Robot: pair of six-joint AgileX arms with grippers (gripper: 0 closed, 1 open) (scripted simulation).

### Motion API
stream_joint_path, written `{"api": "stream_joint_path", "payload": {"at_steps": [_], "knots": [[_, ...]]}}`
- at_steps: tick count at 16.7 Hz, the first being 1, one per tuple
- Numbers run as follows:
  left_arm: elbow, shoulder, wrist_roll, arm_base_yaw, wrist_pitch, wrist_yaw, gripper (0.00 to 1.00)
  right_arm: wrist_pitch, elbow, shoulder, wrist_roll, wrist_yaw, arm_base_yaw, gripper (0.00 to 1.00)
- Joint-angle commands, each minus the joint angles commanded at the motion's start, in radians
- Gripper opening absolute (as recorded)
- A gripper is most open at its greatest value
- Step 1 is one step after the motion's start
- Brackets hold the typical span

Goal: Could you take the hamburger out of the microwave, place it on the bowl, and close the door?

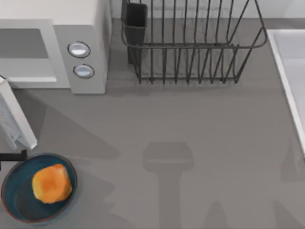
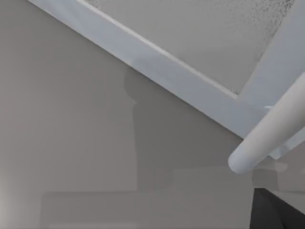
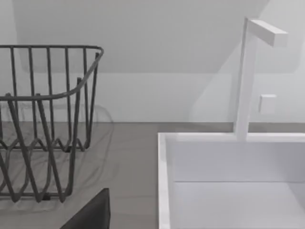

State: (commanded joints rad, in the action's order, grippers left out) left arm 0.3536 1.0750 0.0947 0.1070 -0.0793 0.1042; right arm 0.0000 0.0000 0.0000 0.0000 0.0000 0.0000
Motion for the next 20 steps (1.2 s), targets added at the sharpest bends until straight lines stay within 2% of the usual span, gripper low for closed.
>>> {"api": "stream_joint_path", "payload": {"at_steps": [2, 9, 16, 20], "knots": [[-0.011, -0.019, -0.031, -0.032, 0.002, -0.029, 0.00, 0.000, 0.000, 0.000, 0.000, 0.000, 0.000, 1.00], [0.023, 0.025, -0.034, -0.034, 0.022, -0.028, 0.00, 0.000, 0.000, 0.000, 0.000, 0.000, 0.000, 1.00], [0.227, 0.399, -0.048, -0.060, 0.162, -0.044, 0.00, 0.000, 0.000, 0.000, 0.000, 0.000, 0.000, 1.00], [0.293, 0.493, -0.054, -0.070, 0.210, -0.050, 0.00, 0.000, 0.000, 0.000, 0.000, 0.000, 0.000, 1.00]]}}
